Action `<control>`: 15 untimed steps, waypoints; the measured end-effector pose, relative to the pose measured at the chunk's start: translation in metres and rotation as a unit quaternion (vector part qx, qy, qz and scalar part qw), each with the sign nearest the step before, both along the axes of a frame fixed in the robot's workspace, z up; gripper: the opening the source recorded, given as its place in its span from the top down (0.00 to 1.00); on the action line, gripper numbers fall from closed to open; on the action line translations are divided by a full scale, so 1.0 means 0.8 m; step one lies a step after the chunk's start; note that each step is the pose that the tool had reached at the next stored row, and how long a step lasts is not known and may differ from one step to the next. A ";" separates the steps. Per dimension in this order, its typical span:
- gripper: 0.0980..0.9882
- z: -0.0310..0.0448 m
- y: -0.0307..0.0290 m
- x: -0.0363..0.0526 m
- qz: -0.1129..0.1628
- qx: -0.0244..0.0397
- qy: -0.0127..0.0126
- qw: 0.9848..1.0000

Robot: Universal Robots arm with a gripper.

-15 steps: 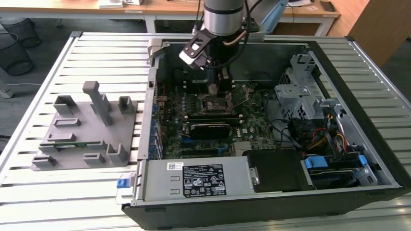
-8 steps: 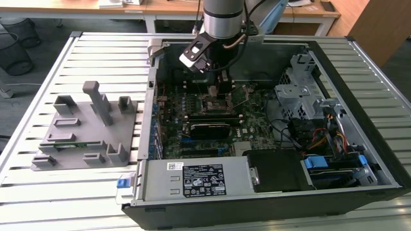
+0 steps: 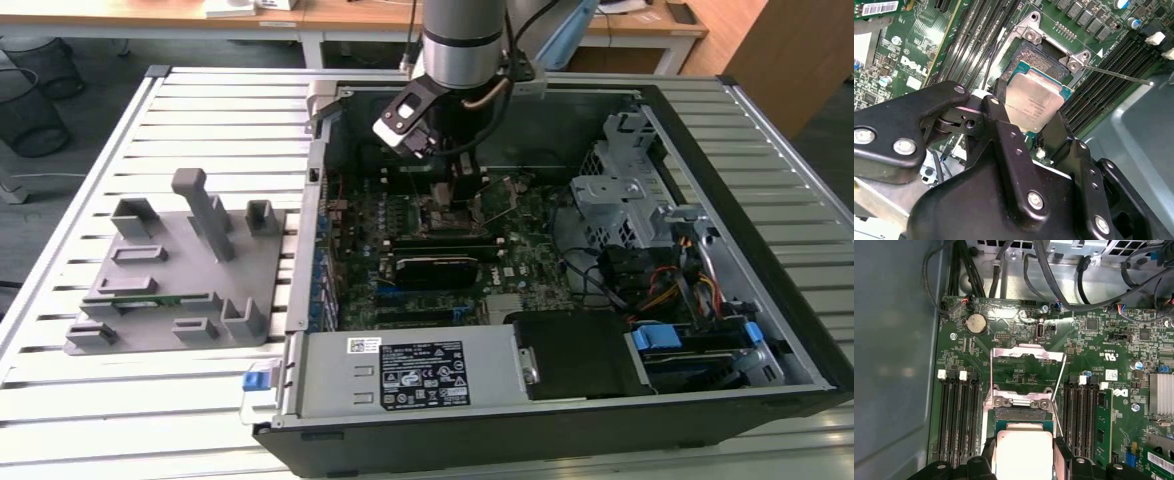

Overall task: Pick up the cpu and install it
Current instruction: 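Place the cpu into insertion slot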

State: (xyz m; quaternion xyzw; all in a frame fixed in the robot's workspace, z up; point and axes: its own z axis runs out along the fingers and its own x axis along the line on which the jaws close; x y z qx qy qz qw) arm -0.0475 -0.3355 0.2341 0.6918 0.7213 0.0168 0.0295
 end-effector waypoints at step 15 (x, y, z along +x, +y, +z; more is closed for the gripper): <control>0.51 -0.0144 0.0000 0.000 -0.007 0.000 0.000 1.000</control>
